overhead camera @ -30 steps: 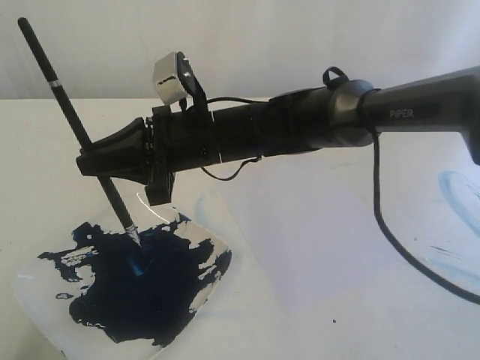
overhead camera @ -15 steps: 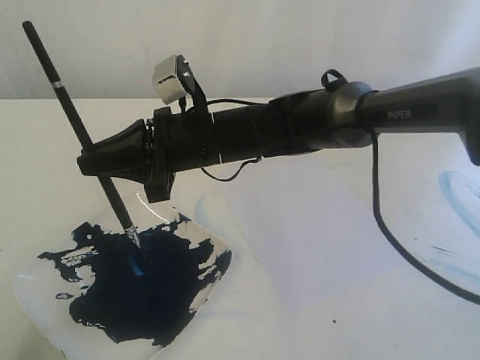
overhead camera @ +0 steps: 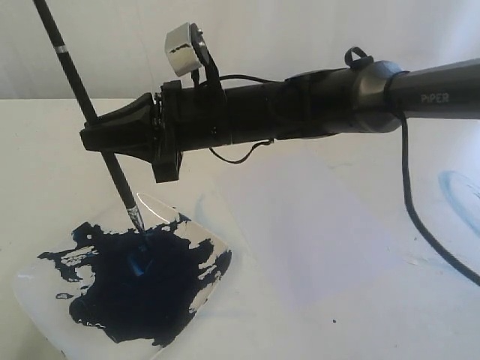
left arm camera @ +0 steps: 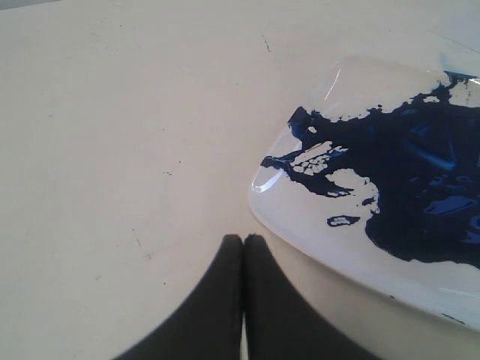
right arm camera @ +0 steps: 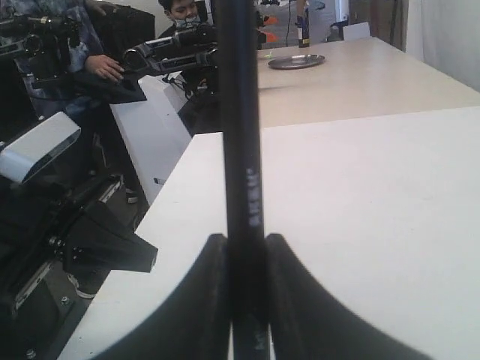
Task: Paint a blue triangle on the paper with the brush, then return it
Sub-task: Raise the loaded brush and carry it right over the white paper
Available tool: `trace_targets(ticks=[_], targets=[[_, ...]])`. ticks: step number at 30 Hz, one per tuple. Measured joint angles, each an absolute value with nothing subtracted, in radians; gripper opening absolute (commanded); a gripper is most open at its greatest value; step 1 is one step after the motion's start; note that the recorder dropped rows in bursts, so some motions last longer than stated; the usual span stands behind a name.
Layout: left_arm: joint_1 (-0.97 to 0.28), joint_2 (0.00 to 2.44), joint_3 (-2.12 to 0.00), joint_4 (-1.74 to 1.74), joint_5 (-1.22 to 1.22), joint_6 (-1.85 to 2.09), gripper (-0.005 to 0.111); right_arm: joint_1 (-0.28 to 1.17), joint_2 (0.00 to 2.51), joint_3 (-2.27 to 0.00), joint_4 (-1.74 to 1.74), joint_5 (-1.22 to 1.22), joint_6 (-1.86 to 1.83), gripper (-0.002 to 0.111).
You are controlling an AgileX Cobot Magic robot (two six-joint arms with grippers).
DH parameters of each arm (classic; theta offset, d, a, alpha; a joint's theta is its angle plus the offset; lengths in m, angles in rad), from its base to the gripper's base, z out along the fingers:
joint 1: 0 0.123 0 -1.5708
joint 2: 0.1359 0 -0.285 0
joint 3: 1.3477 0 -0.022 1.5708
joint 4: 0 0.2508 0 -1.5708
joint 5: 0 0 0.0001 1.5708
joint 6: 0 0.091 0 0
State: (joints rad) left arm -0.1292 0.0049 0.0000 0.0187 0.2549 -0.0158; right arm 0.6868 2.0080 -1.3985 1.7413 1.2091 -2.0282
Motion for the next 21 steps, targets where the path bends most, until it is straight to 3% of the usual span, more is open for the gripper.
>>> trace_targets(ticks=[12,21], targets=[[-0.129,0.005,0.0,0.019,0.255,-0.016,0.0,0.683,2.025,-1.375,1.741,1.207,-2.074,0.0],[-0.129,0.005,0.0,0.019,0.253,-0.016,0.0,0.592,1.889,-1.375,1.737,1.207,-2.047,0.0]])
